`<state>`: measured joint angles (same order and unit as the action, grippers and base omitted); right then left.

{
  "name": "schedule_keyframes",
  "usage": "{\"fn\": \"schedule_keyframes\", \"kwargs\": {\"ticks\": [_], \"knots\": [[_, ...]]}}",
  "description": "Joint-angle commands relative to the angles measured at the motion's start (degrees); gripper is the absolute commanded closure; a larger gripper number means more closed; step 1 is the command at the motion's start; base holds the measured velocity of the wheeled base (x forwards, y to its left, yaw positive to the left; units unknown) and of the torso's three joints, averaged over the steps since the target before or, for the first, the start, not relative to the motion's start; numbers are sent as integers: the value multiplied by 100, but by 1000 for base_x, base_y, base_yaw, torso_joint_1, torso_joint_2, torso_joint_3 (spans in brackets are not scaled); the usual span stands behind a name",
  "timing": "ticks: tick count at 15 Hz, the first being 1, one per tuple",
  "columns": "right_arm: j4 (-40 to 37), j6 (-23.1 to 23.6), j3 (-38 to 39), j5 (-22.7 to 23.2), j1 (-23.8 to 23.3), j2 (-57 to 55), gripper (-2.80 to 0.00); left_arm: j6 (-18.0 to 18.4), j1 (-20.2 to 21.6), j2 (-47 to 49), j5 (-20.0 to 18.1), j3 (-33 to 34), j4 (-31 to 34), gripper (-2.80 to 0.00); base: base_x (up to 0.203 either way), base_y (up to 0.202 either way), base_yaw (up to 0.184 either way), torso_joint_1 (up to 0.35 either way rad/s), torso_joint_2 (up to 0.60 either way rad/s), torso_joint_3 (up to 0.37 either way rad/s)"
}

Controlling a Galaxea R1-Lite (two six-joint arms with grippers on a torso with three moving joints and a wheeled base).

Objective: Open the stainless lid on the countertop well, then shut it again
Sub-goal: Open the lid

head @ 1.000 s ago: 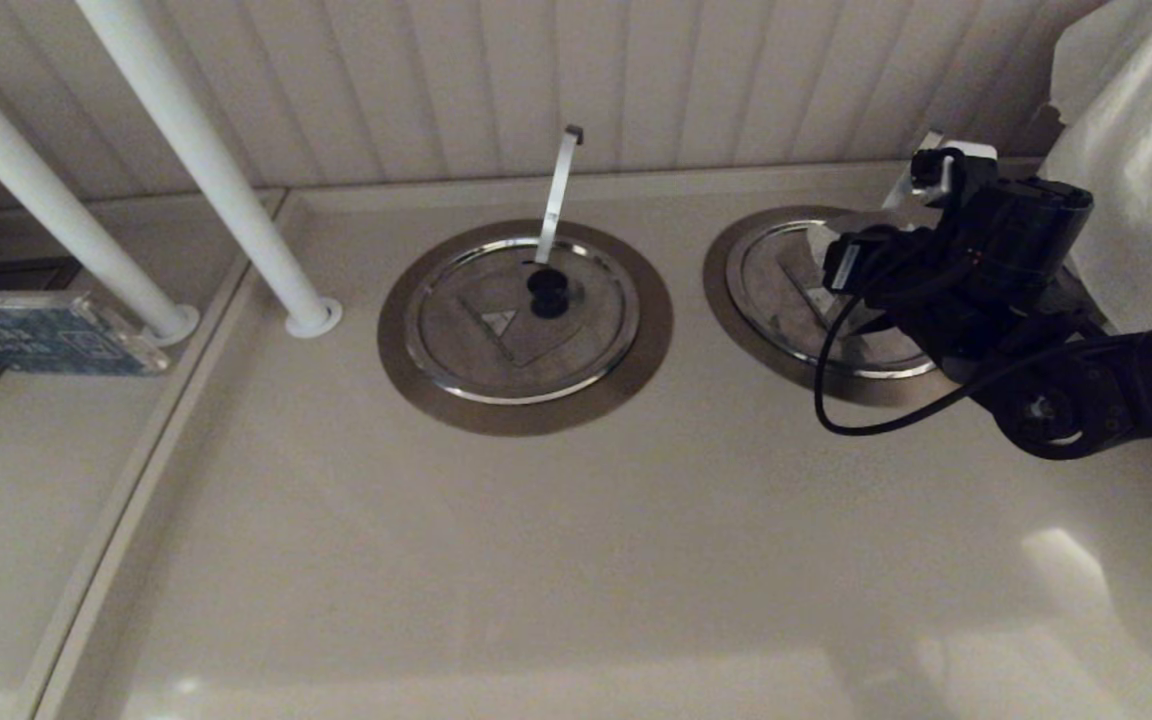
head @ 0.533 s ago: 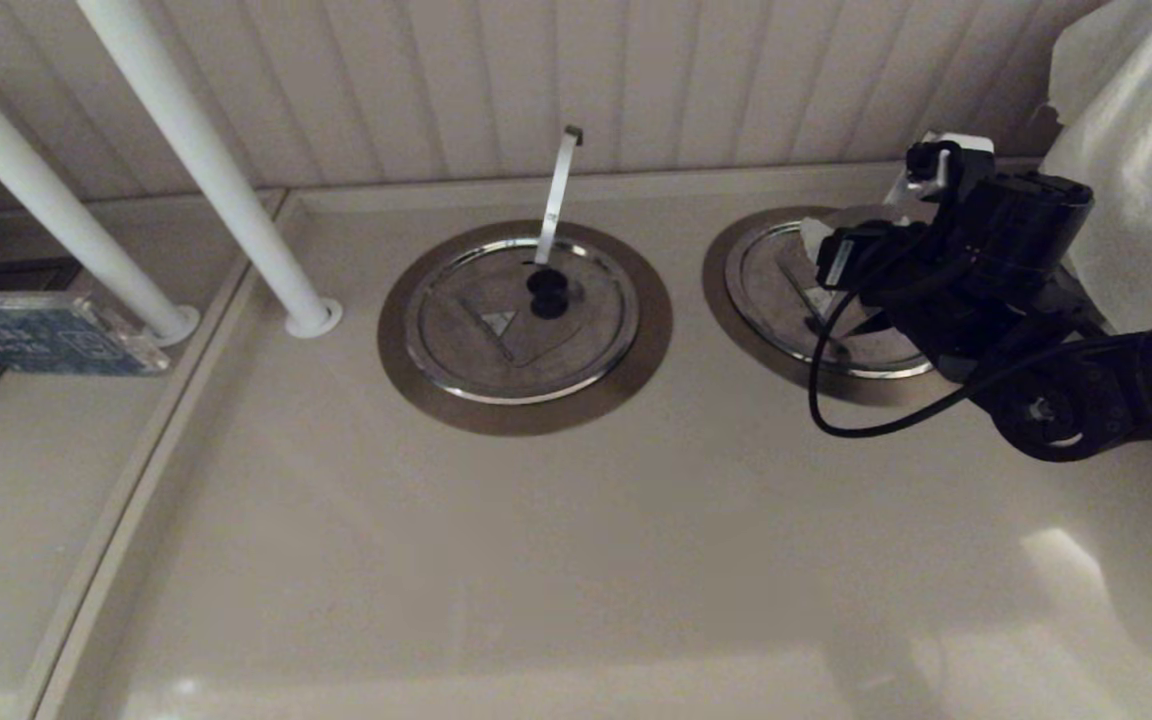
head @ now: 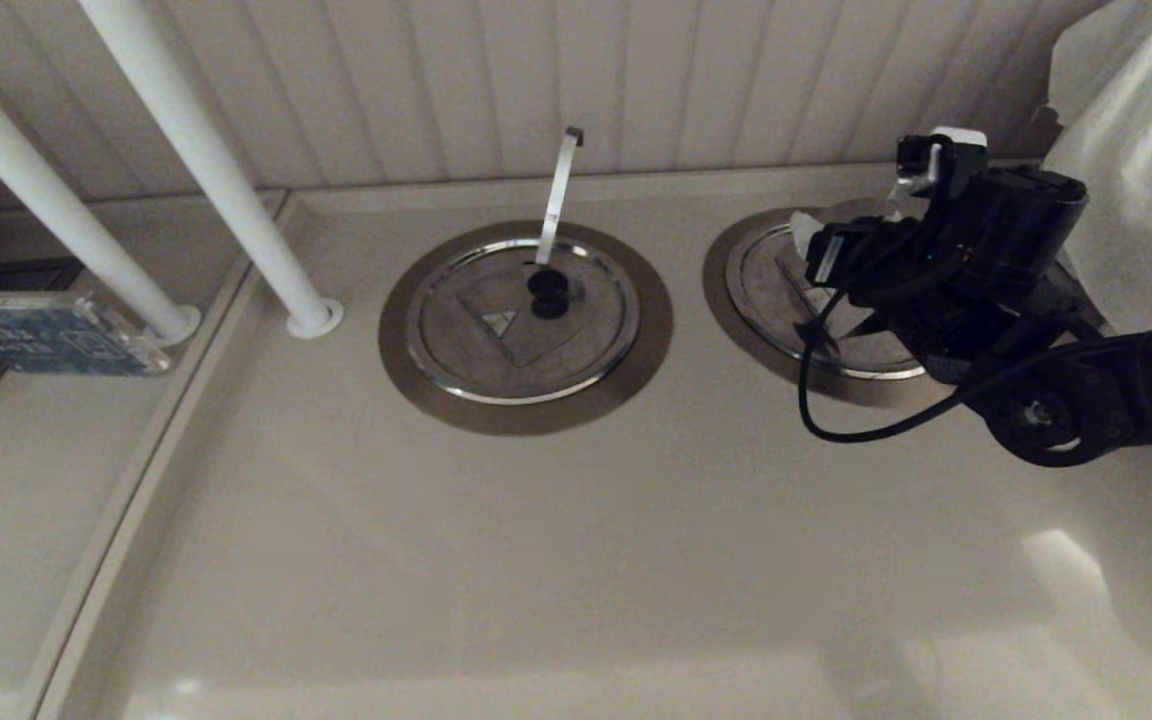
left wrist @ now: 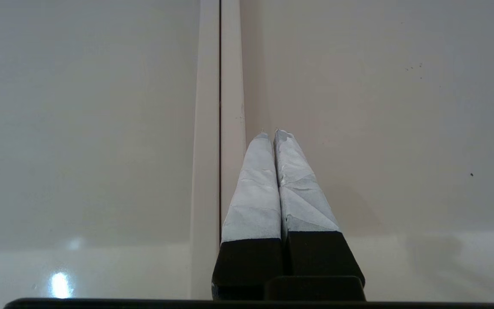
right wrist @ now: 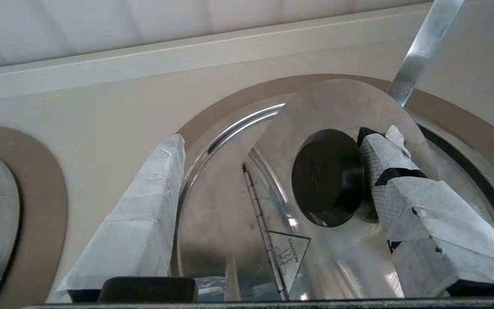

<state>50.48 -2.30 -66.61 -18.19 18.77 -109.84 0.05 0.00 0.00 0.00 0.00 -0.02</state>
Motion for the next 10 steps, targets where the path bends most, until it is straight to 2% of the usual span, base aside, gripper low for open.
{"fn": "schedule_keyframes", "kwargs": {"ticks": [1,5,10], "knots": [[81,28,105,-27,110,-38,-280,2,0,-5,0,0,-1,0,0,0,0,0,0,0],[503,255,386,-90,380,-48,-280,-5,0,0,0,0,-6,0,0,0,0,0,0,0],[586,327,527,-176,506,30,-280,4,0,-9,0,0,-5,0,0,0,0,0,0,0]]}}
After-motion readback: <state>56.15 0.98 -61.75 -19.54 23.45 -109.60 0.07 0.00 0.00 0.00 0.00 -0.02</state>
